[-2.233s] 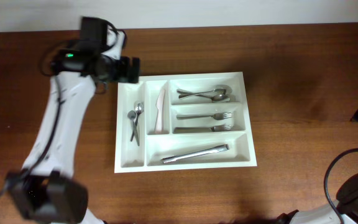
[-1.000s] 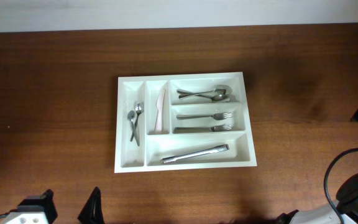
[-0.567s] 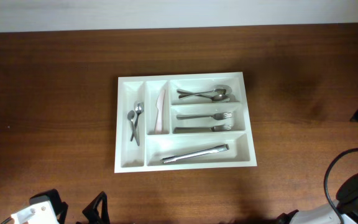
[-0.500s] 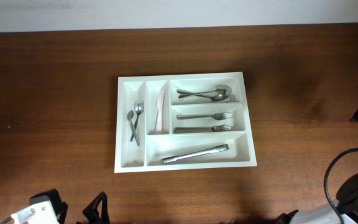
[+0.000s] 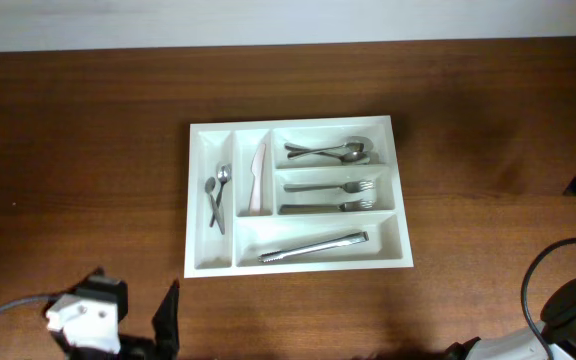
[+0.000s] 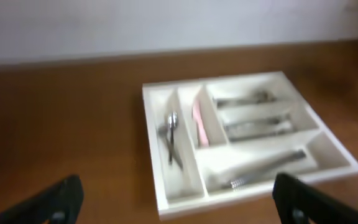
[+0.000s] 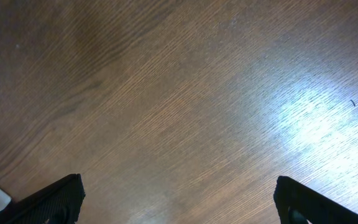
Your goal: Pack container
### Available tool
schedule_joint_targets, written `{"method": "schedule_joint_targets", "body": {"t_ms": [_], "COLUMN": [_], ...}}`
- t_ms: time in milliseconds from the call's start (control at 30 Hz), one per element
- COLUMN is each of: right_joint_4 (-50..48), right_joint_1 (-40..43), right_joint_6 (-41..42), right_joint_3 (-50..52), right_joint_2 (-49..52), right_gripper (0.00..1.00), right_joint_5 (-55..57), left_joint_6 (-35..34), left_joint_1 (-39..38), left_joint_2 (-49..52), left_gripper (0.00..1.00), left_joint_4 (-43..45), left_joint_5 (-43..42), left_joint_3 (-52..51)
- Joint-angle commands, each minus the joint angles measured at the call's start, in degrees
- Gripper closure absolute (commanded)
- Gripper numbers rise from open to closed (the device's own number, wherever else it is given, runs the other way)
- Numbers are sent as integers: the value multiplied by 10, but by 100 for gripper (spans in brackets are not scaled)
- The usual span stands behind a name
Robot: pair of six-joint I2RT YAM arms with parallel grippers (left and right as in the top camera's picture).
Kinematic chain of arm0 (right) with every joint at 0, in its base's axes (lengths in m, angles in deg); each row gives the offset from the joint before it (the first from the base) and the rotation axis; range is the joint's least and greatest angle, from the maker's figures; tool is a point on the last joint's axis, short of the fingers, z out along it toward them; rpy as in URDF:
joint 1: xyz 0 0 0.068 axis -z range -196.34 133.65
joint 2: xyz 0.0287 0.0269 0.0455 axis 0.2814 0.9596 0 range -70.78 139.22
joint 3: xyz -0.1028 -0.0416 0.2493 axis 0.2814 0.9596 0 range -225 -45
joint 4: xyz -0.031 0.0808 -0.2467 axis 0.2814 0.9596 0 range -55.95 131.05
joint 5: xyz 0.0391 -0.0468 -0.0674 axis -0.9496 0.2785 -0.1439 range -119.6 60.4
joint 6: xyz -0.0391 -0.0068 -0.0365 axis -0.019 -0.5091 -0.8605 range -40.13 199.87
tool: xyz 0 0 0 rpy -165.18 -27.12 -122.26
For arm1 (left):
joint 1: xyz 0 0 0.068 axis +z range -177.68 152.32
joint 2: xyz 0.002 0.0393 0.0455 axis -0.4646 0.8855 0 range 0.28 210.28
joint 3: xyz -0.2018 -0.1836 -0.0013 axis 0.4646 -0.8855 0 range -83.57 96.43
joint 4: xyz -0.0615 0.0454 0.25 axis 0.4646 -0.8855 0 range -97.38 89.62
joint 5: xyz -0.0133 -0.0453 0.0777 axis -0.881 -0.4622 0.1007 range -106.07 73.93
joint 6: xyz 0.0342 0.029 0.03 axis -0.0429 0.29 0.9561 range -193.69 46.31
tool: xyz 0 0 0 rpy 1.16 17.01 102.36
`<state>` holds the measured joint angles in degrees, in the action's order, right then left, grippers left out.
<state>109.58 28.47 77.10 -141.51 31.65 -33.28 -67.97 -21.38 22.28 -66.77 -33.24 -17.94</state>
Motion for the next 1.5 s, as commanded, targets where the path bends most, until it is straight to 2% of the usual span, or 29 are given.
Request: {"method": "schedule_joint_targets", "body": {"t_ms": [0,167,300,467,700,933,1033,1133,1200,1300,1367,1467], "right_joint_4": [-2,-1,-2,-1,-2,-1,-2,-2,-2,-2,-2,-2], "right_joint_1": [-2,-2,-2,-2,-2,-2,-2,-2,-2,-2,-2,-2], "right_joint_6": [5,5,5,5,5,5,5,5,5,5,5,5], "right_joint_3": [1,1,1,1,1,1,1,1,1,1,1,1], "right_joint_2": [-2,-2,-2,-2,-2,-2,-2,-2,-2,-2,-2,-2], "right_gripper": [1,1,1,1,1,1,1,1,1,1,1,1], "right_joint_5": [7,7,7,7,7,7,7,7,7,7,7,7], "left_joint_6": [56,56,56,56,55,49,-18,-45,-45,-44,-40,-7], "left_joint_1": [2,-14,-51,-66,-71,-70,-70,-70,-70,-68,-65,-59], "left_joint_2": [0,-39,-134,-217,-217,-217,-217,-217,-217,-217,-217,-217], "left_gripper": [1,1,1,1,1,1,1,1,1,1,1,1], "left_joint_4": [44,193,352,446,598,649,649,661,667,619,616,616], "left_joint_5": [-33,-60,-57,-55,-44,25,95,132,136,152,176,181], "left_joint_3": [-58,-195,-321,-421,-516,-583,-607,-635,-652,-652,-652,-652]}}
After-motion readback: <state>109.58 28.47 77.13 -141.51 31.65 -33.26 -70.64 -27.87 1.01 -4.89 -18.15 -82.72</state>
